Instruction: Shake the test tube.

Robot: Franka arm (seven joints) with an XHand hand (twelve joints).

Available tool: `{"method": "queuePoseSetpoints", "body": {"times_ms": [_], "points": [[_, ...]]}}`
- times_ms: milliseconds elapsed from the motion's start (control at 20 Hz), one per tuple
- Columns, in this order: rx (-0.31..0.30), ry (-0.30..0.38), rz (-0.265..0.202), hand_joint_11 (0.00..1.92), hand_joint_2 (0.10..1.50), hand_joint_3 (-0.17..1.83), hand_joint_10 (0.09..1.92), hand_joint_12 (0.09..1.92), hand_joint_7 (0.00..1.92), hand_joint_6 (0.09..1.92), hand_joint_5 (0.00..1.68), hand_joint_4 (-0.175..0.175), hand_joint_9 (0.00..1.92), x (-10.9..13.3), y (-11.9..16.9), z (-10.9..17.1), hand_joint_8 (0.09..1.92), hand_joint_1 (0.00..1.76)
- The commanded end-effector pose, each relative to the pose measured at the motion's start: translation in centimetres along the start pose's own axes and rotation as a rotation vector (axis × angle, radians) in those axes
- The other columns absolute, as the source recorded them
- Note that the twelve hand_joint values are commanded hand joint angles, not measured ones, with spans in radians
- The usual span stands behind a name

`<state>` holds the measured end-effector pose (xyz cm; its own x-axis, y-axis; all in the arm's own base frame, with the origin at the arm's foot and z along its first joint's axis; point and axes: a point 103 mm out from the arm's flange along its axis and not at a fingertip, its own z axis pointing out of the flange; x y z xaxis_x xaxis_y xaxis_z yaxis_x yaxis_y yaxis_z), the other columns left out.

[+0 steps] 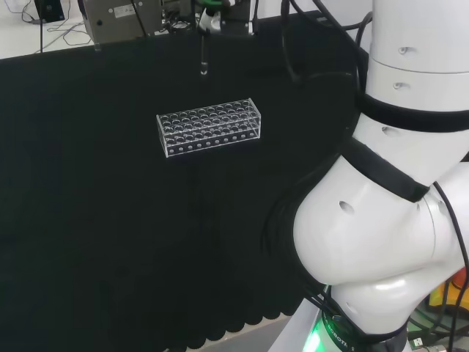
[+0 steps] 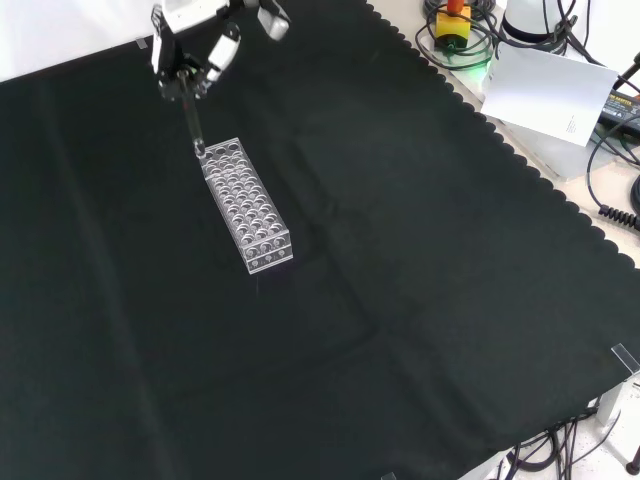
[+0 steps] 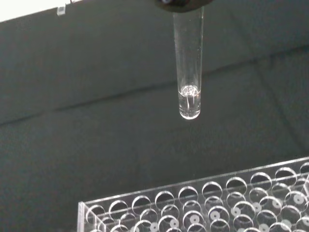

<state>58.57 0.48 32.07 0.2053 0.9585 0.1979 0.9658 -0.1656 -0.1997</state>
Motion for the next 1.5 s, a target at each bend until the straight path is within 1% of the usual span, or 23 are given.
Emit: {"method": "queuePoseSetpoints", "body": {"times_ms": [50, 250, 400, 500, 600, 800, 900, 1050, 1300, 1450, 1500], "points": [[-0.017, 0.019, -0.014, 1.27, 1.06, 0.0, 0.86, 0.89, 1.1, 0.53, 1.05, -0.175, 1.08, -0.5, -1.6, -2.4, 1.15, 1.4], [-0.012, 0.033, -0.019, 1.27, 1.06, 0.0, 0.86, 0.89, 1.1, 0.53, 1.05, -0.175, 1.08, -0.7, -1.7, -2.5, 1.15, 1.4], [-0.031, 0.045, -0.025, 1.27, 1.06, 0.0, 0.86, 0.89, 1.1, 0.53, 1.05, -0.175, 1.08, -0.4, -2.7, -2.5, 1.15, 1.4], [-0.031, 0.062, -0.026, 1.27, 1.06, 0.0, 0.86, 0.89, 1.1, 0.53, 1.05, -0.175, 1.08, 0.4, -3.7, -2.5, 1.15, 1.4], [-0.018, 0.086, -0.03, 1.27, 1.06, 0.0, 0.86, 0.89, 1.1, 0.53, 1.05, -0.175, 1.08, 1.4, -4.3, -2.5, 1.15, 1.4], [0.003, 0.15, -0.05, 1.27, 1.06, 0.0, 0.87, 0.89, 1.1, 0.53, 1.05, -0.175, 1.08, 3.5, -4.7, -2.3, 1.15, 1.4], [0.005, 0.19, -0.055, 1.27, 1.06, 0.0, 0.87, 0.89, 1.1, 0.53, 1.05, -0.175, 1.08, 4.5, -4.8, -2.3, 1.15, 1.4], [0.003, 0.227, -0.07, 1.27, 1.06, 0.0, 0.87, 0.89, 1.1, 0.53, 1.05, -0.175, 1.08, 6.1, -5.0, -2.4, 1.15, 1.4], [-0.006, 0.244, -0.1, 1.27, 1.06, 0.0, 0.87, 0.89, 1.1, 0.53, 1.05, -0.175, 1.08, 8.0, -5.0, -2.8, 1.15, 1.4], [-0.011, 0.21, -0.105, 1.27, 1.06, 0.0, 0.87, 0.89, 1.1, 0.53, 1.05, -0.175, 1.08, 7.9, -4.9, -2.8, 1.15, 1.4], [-0.014, 0.186, -0.105, 1.27, 1.06, 0.0, 0.87, 0.89, 1.1, 0.53, 1.05, -0.175, 1.08, 7.6, -4.9, -2.8, 1.15, 1.4]]}}
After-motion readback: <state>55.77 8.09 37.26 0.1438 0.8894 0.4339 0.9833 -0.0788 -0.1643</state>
